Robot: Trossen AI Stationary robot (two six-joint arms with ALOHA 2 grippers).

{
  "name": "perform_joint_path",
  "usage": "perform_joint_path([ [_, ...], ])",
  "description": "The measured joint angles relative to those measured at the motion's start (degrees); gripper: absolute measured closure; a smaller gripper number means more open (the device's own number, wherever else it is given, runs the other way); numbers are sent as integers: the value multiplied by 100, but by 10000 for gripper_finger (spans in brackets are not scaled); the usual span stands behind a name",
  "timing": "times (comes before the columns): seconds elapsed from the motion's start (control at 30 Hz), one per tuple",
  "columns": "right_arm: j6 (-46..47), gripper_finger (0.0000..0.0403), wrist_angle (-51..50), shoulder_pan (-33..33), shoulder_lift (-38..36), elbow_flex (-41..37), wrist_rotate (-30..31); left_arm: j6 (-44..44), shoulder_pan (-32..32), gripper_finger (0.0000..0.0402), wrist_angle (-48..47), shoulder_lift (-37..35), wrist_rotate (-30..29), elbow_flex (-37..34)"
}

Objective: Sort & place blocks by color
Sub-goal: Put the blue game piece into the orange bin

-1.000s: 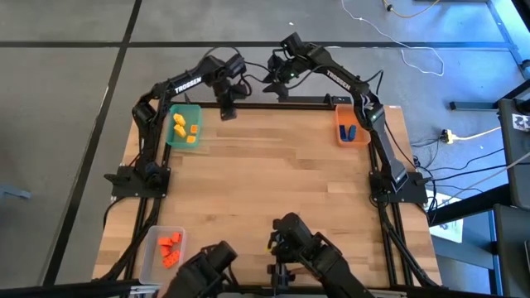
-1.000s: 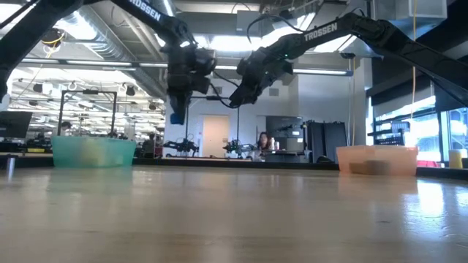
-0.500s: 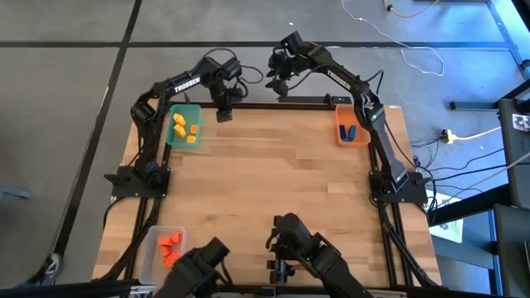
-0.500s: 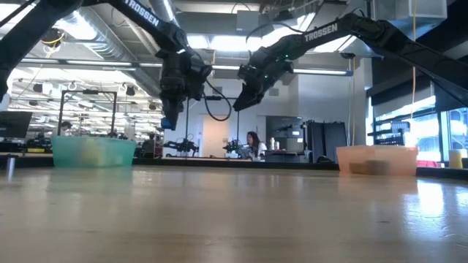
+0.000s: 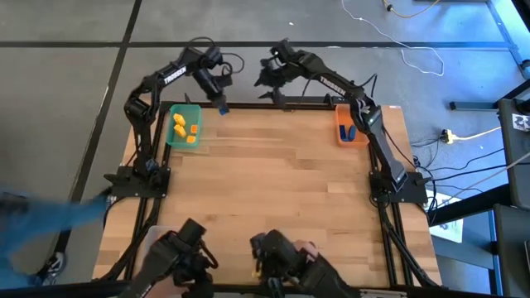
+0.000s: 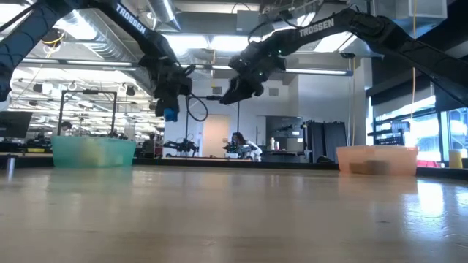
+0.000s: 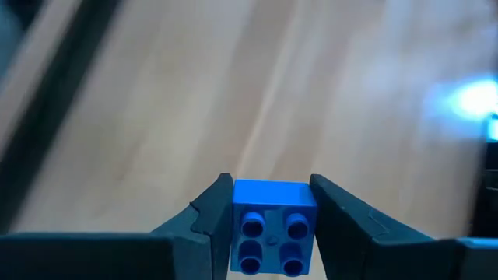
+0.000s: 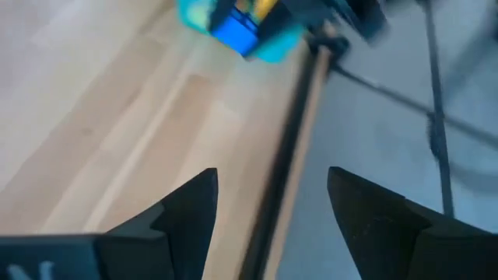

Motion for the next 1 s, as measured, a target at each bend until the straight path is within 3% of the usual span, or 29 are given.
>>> perform_joint_path([
  [0.13, -582, 159, 14, 292, 0, 0, -104, 101, -72, 271, -3, 0, 641, 0],
  [0.3, -627, 159, 273, 557, 0, 0, -105, 267, -229, 271, -5, 0, 1201, 0],
  [0.63, -630, 159, 345, 1026, -2, 0, -104, 365, -464, 271, -22, 0, 1621, 0],
  [1.0, -621, 159, 321, 1306, -7, 0, -79, 363, -651, 271, -222, 0, 1627, 0],
])
